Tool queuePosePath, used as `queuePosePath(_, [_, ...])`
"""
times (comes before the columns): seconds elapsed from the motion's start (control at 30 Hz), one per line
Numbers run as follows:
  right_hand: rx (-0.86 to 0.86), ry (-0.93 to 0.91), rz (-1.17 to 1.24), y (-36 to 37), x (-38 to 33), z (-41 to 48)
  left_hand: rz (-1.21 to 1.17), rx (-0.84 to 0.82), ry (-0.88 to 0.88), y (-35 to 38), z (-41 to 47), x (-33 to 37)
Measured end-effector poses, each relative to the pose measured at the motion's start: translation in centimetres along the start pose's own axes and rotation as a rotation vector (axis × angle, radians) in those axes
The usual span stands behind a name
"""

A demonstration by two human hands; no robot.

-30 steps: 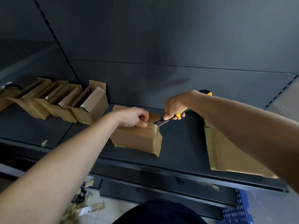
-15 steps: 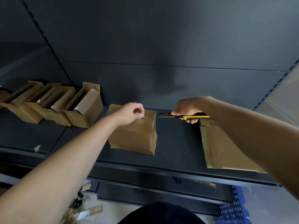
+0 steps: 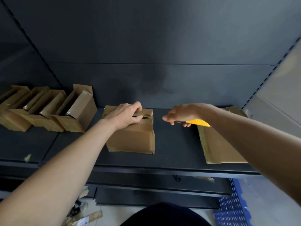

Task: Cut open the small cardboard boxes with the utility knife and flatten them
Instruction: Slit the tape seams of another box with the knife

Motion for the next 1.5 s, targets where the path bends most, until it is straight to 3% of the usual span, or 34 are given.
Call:
queuePosePath(0.1, [0.052,-0.002,-0.175,0.4,-0.4,-0.5,-0.048,-0.030,0.016,0.4,0.2,0.0])
queuePosePath(0.37, [0.051,0.104,-0.130,1.6,-1.6,-0.7,-0.094,-0.015,0.053,0.6,0.5,0.0])
queuePosePath(0.67, [0.098,0.158,-0.293,2.7,-3.0,-0.7,-0.092,0.006,0.043,0.7,0.7,0.2])
queuePosePath(0.87, [0.123,0.119,-0.279,3.8,-3.5,-1.1,-0.122,0.010,-0.009,0.9,1.0,0.1])
queuePosePath(1.07, [0.292,0.192,-0.119,5.6,-4.2,-0.2,-0.154,-0.051,-0.030,1.4,2.0,-0.1])
queuePosePath(1.23, [0.333,0.239,0.096,5.7,-2.9,0.0,-0.452,-0.107,-0.168,3.0,2.0,-0.8])
queuePosePath(1.5, [0.247,0.267,0.050,4.4,-3.6,0.5,-0.519,-0.087,-0.224,3.7,1.9,-1.4])
Point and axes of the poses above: each hand's wrist, its own z-axis towards the middle knuckle, its own y-axis out of the palm, x = y × z, the point moved 3 cm from there along z, towards the middle knuckle, and after that the axes turned 8 degrees about z, right-handed, at the moved point
